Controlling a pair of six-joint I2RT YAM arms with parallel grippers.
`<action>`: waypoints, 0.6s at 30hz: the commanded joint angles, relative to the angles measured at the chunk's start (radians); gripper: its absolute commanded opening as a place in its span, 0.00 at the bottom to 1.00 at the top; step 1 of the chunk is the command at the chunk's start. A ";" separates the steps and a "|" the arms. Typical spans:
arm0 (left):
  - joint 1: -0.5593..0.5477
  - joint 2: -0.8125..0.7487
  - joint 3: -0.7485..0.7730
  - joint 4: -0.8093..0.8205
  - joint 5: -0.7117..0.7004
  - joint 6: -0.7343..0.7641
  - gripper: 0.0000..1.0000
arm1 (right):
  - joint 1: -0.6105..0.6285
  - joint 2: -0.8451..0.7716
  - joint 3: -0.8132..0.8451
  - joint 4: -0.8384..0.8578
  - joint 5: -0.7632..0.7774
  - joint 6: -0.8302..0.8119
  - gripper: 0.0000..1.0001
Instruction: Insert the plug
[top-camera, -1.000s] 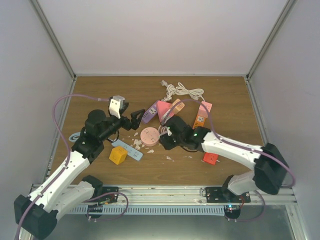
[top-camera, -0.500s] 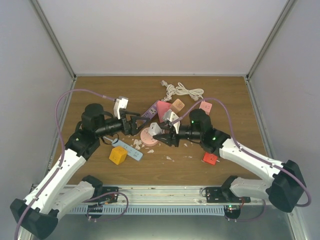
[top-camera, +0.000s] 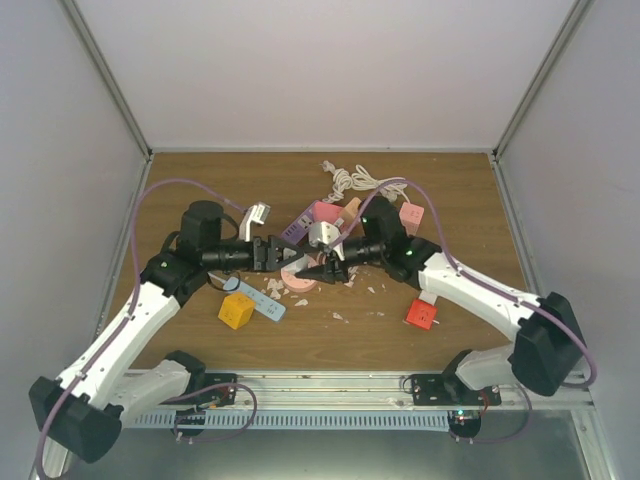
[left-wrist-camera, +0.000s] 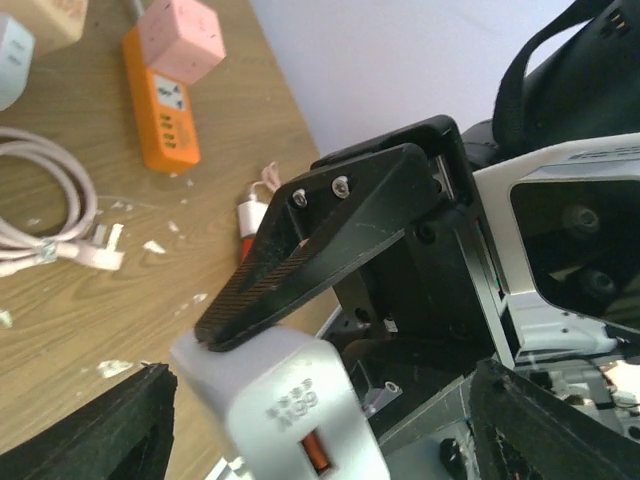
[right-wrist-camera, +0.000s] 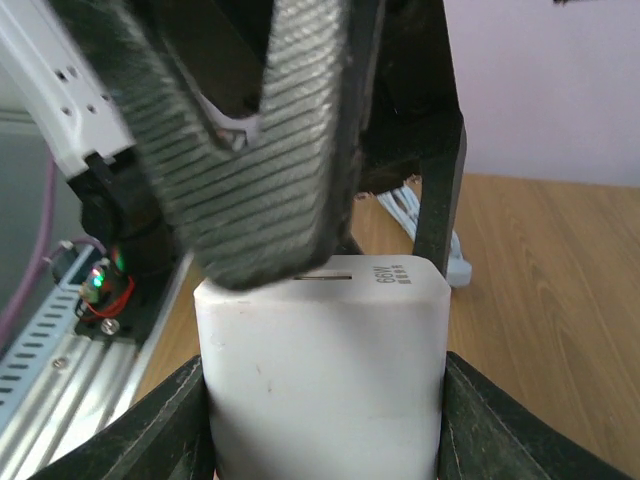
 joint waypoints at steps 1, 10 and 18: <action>0.008 0.062 0.047 -0.108 -0.011 0.063 0.77 | 0.000 0.074 0.050 -0.076 0.061 -0.074 0.50; 0.015 0.159 0.004 -0.175 -0.082 0.077 0.53 | 0.010 0.122 0.054 -0.069 0.166 -0.103 0.50; 0.013 0.213 -0.004 -0.153 -0.081 0.073 0.34 | 0.067 0.159 0.067 -0.091 0.246 -0.147 0.50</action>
